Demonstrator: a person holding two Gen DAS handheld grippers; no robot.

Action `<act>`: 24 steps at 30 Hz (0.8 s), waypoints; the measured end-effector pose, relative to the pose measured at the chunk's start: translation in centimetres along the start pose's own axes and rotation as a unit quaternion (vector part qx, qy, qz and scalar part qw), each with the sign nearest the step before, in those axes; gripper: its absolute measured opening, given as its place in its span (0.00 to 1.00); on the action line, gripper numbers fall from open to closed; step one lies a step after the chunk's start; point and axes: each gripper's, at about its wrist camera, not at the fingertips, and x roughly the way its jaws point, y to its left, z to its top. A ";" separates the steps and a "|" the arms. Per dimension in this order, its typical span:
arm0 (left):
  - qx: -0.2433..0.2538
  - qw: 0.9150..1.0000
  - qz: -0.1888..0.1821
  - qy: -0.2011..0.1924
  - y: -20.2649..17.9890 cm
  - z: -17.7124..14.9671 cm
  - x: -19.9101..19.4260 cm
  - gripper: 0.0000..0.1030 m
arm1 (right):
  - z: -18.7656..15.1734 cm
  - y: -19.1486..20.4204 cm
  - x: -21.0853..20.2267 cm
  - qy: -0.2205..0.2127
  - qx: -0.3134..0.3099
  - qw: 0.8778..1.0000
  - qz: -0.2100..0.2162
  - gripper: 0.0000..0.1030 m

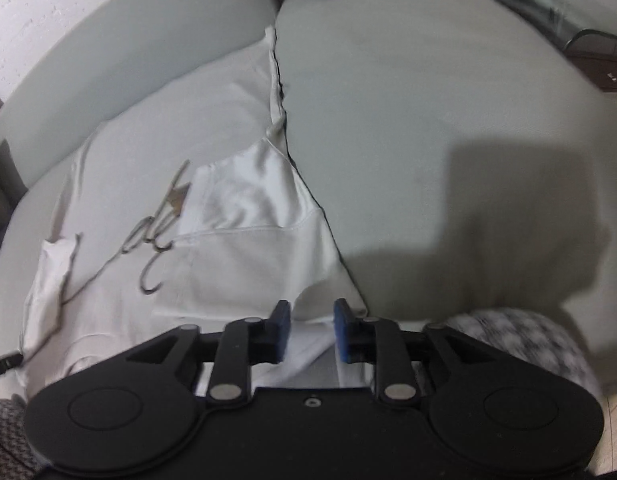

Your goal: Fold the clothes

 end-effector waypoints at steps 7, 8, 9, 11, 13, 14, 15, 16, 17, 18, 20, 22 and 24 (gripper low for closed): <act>-0.012 0.999 -0.032 -0.033 -0.6 -1.4 -2.4 0.27 | 0.5 2.1 -1.1 -0.012 -0.006 0.997 0.074 0.45; -0.005 0.998 -0.044 -0.035 -1.5 -1.5 -2.5 0.28 | 0.5 2.8 -0.7 -0.006 -0.013 0.997 0.081 0.44; 0.001 0.998 -0.057 -0.036 -2.5 -1.5 -2.6 0.28 | 0.5 3.4 -0.3 0.001 -0.019 0.996 0.087 0.44; 0.029 0.996 -0.066 -0.046 -4.9 -1.5 -3.0 0.28 | 0.4 4.8 0.3 0.013 -0.034 0.995 0.096 0.44; 0.058 0.995 -0.068 -0.051 -7.1 -1.6 -2.9 0.28 | 0.3 6.0 0.7 0.020 -0.048 0.993 0.103 0.44; 0.073 0.994 -0.069 -0.053 -8.1 -1.6 -2.7 0.28 | 0.1 6.4 0.7 0.021 -0.054 0.993 0.104 0.44; 0.082 0.993 -0.071 -0.048 -8.8 -1.8 -2.5 0.28 | -0.1 6.7 0.8 0.021 -0.060 0.992 0.106 0.44; 0.089 0.992 -0.074 -0.042 -9.4 -2.0 -2.1 0.28 | -0.3 7.0 0.9 0.022 -0.067 0.992 0.107 0.44; 0.095 0.992 -0.075 -0.037 -9.9 -2.5 -1.9 0.27 | -0.5 7.1 1.3 0.026 -0.073 0.992 0.101 0.44; 0.103 0.991 -0.072 -0.038 -10.2 -3.0 -1.7 0.27 | -1.0 7.0 1.7 0.035 -0.078 0.992 0.097 0.44; 0.121 0.989 -0.067 -0.049 -10.2 -3.9 -2.1 0.26 | -2.0 6.6 1.6 0.026 -0.091 0.990 0.104 0.44; 0.123 0.989 -0.074 -0.045 -9.8 -4.2 -2.5 0.24 | -2.8 6.4 0.8 0.035 -0.106 0.988 0.105 0.44; 0.114 0.990 -0.081 -0.035 -9.0 -4.3 -3.0 0.24 | -3.5 6.2 0.0 0.045 -0.117 0.986 0.108 0.44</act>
